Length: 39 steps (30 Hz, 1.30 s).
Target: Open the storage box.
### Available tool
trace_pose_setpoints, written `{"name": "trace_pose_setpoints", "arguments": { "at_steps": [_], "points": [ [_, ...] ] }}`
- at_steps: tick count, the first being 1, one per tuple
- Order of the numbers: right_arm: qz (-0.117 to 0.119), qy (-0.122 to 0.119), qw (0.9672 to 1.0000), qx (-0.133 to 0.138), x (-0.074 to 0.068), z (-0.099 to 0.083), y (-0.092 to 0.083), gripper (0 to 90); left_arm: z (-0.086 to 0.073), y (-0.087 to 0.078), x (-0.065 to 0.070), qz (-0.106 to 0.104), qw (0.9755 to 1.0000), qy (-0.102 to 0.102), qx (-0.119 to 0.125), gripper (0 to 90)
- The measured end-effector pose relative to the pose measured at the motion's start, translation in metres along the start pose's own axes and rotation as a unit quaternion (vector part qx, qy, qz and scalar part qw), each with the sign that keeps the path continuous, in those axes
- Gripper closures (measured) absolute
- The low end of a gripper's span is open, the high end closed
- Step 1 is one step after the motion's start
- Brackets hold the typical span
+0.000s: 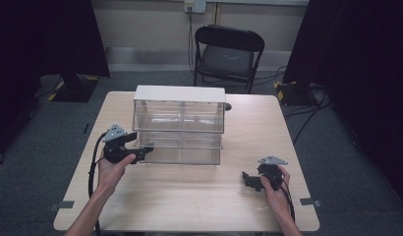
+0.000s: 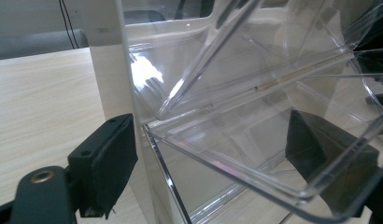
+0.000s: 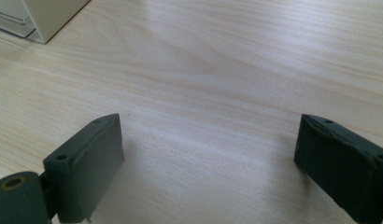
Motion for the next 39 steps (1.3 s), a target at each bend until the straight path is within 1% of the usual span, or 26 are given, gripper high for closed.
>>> {"name": "trace_pose_setpoints", "arguments": {
  "at_steps": [3,8,13,15,18,20,25,29,31,36,39],
  "points": [
    [0.000,0.000,1.0000,0.000,0.0000,0.0000,0.0000,7.4,0.0003,0.0004,0.0006,-0.003,1.0000,-0.001,0.001,15.9],
    [0.000,0.000,1.0000,0.000,0.0000,0.0000,0.0000,7.4,0.0016,0.0009,0.0012,-0.006,1.0000,0.003,-0.002,15.8],
    [0.000,0.000,1.0000,0.000,0.0000,0.0000,0.0000,7.4,0.0018,0.0020,0.0025,-0.009,1.0000,0.000,-0.001,15.8],
    [0.000,0.000,1.0000,0.000,0.0000,0.0000,0.0000,7.4,0.0025,0.0024,0.0029,-0.012,0.9999,0.005,-0.001,15.8],
    [0.000,0.000,1.0000,0.000,0.0000,0.0000,0.0000,7.4,0.0032,0.0025,0.0038,-0.010,0.9999,0.002,-0.001,15.8],
    [0.000,0.000,1.0000,0.000,0.0000,0.0000,0.0000,7.4,0.0036,0.0022,0.0038,-0.008,1.0000,0.004,-0.001,15.8],
    [0.000,0.000,1.0000,0.000,0.0000,0.0000,0.0000,7.4,0.0047,0.0018,0.0040,-0.010,0.9999,0.002,0.005,15.8],
    [0.000,0.000,1.0000,0.000,0.0000,0.0000,0.0000,7.4,0.0057,0.0012,0.0039,-0.009,0.9999,0.005,0.005,16.0],
    [0.000,0.000,1.0000,0.000,0.0000,0.0000,0.0000,7.4,0.0063,0.0011,0.0041,-0.011,0.9999,0.002,0.007,15.9],
    [0.000,0.000,1.0000,0.000,0.0000,0.0000,0.0000,7.4,0.0074,-0.0001,0.0042,-0.009,0.9999,0.006,0.009,15.9],
    [0.000,0.000,1.0000,0.000,0.0001,0.0000,0.0001,7.4,0.0075,0.0000,0.0042,-0.010,0.9999,0.003,0.009,15.8]
  ]
}}
Point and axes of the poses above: each handheld gripper's, and its own axes: y roughly forward along the jaws, z roughly out of its top, x roughly to its right, the point moved 4 cm from there along y, roughly forward along the jaws, and after that the axes turned 2 degrees about -z, right-handed, at the moved point
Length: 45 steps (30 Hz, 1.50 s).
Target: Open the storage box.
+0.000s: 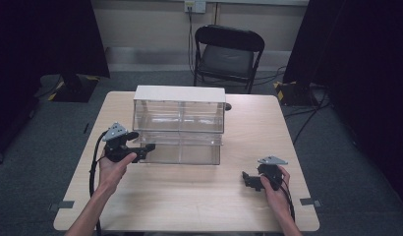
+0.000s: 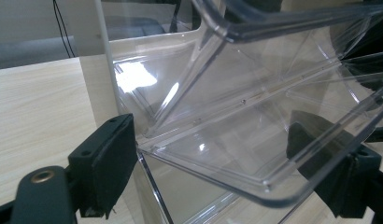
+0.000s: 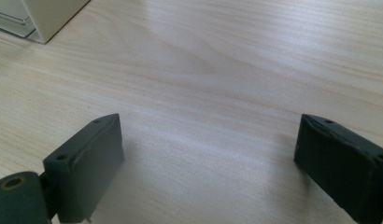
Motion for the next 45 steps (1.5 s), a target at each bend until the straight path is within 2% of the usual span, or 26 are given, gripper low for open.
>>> {"name": "trace_pose_setpoints", "arguments": {
  "at_steps": [10,12,17,34,45],
  "points": [
    [0.000,0.000,1.0000,0.000,0.000,0.000,0.000,7.3,0.002,0.000,-0.001,0.002,1.0000,-0.001,0.004,15.8],
    [0.000,0.000,1.0000,0.000,0.000,0.000,0.000,7.3,0.003,0.000,0.000,0.002,1.0000,-0.007,0.006,15.8],
    [0.001,-0.001,1.0000,0.000,0.000,0.000,0.000,7.0,0.009,-0.002,0.002,0.001,1.0000,0.004,0.009,15.6],
    [0.002,-0.001,1.0000,0.000,0.000,0.000,0.001,6.6,0.012,0.000,0.002,0.004,0.9999,0.006,0.010,14.5],
    [0.002,-0.001,1.0000,0.000,0.000,0.000,0.001,6.6,0.014,0.002,0.003,-0.003,0.9999,-0.004,0.014,10.4]
  ]
}}
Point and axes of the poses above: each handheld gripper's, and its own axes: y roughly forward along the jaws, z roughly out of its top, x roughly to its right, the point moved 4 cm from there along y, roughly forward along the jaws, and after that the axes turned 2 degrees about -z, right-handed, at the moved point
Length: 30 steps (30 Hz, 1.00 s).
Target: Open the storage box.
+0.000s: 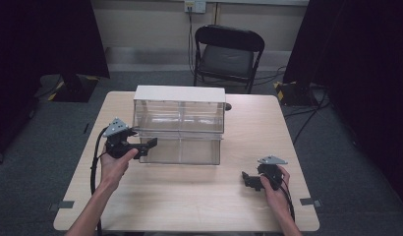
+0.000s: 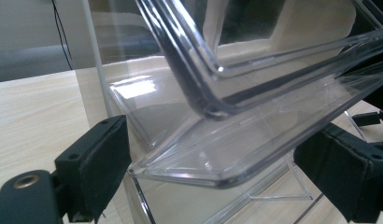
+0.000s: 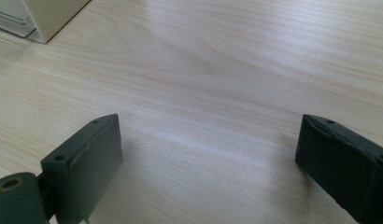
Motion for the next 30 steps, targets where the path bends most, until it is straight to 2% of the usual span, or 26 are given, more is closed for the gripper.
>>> {"name": "trace_pose_setpoints", "arguments": {
  "at_steps": [5,9,14,30],
  "points": [
    [0.000,0.000,1.0000,0.000,0.0000,0.0000,0.0000,6.6,0.0000,-0.0004,0.0002,-0.004,1.0000,-0.006,0.001,10.1],
    [0.000,0.000,1.0000,0.000,0.0000,0.0000,0.0000,6.6,-0.0006,-0.0002,0.0024,0.008,1.0000,-0.004,0.000,10.2],
    [0.000,0.000,1.0000,0.000,0.0000,0.0000,0.0000,6.6,-0.0017,0.0015,0.0003,0.004,0.9999,-0.015,0.000,9.6],
    [0.000,0.000,1.0000,0.000,0.0000,0.0000,0.0000,6.6,-0.0008,0.0010,0.0010,0.000,0.9998,-0.018,0.006,9.6]
  ]
}}
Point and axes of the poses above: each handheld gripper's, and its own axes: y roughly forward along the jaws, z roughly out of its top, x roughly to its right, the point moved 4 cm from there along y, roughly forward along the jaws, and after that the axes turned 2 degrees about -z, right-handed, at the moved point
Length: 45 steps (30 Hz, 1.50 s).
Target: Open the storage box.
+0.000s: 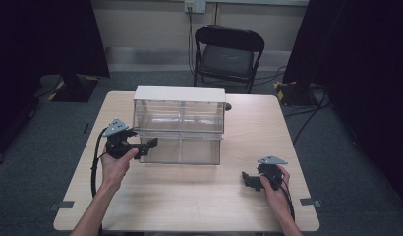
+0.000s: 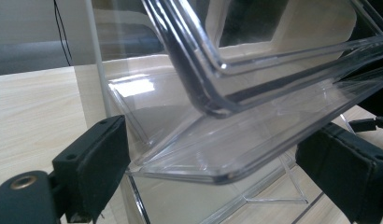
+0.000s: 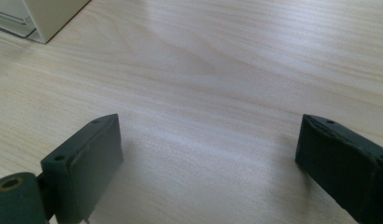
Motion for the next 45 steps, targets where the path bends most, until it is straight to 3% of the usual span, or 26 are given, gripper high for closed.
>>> {"name": "trace_pose_setpoints", "arguments": {
  "at_steps": [45],
  "points": [
    [0.000,0.000,1.0000,0.000,0.0000,0.0000,0.0000,6.6,0.0014,-0.0014,0.0006,-0.005,1.0000,0.002,0.001,8.2]
  ]
}}
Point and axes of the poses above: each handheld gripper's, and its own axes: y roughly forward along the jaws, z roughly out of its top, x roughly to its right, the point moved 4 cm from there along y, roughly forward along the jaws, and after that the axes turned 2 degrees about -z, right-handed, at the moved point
